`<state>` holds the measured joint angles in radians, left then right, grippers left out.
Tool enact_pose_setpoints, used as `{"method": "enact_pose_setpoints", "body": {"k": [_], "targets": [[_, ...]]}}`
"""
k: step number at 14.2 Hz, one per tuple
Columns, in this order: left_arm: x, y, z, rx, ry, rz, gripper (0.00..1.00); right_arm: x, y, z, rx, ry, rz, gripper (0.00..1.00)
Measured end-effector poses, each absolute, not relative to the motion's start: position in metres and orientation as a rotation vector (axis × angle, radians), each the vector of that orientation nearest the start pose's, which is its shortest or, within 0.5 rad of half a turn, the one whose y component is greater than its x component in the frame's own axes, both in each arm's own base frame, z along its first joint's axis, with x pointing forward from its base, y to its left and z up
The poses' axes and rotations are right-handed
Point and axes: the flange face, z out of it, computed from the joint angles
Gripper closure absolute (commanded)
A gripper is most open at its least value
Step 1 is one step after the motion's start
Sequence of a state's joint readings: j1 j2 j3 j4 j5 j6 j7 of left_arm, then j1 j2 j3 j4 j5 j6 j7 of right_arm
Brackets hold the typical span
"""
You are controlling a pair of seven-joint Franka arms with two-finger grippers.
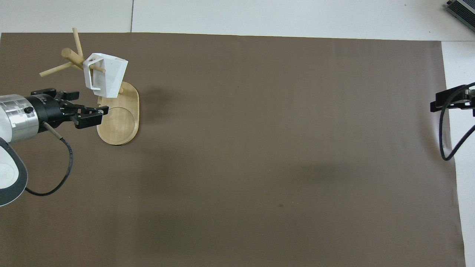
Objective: Hang cup on rack
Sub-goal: 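Open the left gripper and pull it back from the cup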
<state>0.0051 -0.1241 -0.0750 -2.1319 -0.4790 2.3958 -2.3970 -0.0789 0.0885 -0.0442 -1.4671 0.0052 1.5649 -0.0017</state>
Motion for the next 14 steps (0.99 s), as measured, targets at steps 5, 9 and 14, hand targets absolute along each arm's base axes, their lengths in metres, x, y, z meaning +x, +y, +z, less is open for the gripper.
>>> {"method": "enact_pose_setpoints", "body": {"k": [5, 9, 14], "targets": [[0.536, -0.050, 0.536, 0.912, 2.614, -0.199, 0.00, 0.578, -0.069, 0.623, -3.135, 0.189, -0.015, 0.00], [0.534, -0.051, 0.550, 1.146, 2.607, 0.002, 0.00, 0.578, -0.069, 0.623, -3.135, 0.188, -0.015, 0.00], [0.534, -0.047, 0.549, 1.683, 2.325, 0.102, 0.00, 0.578, -0.069, 0.623, -3.135, 0.188, -0.015, 0.00]]}}
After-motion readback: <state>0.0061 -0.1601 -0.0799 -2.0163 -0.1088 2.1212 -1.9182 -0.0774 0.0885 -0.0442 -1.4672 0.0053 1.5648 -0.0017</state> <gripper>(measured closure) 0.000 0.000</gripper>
